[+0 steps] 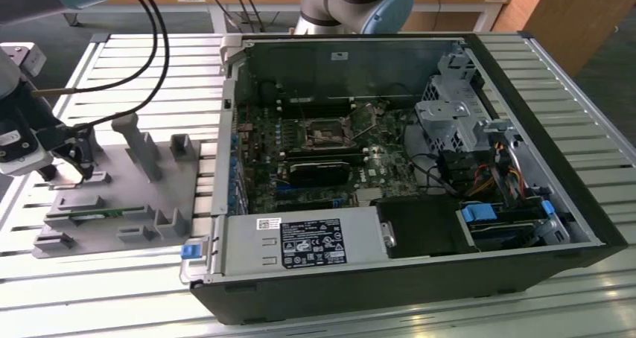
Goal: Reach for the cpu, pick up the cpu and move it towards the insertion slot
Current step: 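Pick up the cpu and move it towards the insertion slot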
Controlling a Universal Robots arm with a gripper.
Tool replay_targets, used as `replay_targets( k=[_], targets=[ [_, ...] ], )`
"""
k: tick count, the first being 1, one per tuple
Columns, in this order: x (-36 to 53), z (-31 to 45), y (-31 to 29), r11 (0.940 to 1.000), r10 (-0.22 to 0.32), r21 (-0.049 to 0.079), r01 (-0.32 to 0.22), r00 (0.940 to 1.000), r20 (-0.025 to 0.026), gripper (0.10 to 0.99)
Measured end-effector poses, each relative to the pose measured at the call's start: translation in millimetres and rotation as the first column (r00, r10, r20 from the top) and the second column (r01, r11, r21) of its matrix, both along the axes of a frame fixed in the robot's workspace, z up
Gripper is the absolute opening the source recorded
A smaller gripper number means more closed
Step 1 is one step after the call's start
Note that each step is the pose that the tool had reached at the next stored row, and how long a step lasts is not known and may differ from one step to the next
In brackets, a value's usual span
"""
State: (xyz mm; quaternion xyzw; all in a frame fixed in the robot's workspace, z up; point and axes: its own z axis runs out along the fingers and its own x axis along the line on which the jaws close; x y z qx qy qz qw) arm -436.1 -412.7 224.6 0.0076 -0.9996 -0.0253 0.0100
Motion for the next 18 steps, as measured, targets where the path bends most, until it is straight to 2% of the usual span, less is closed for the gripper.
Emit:
replay_targets(
  k=[8, 18],
  targets=[
    [0.0, 9.5, 0.1, 1.0000, 0.000, 0.000, 0.000, 1.0000, 0.0000, 0.541],
    [0.0, 24.9, 0.1, 1.0000, 0.000, 0.000, 0.000, 1.0000, 0.0001, 0.541]
  ],
)
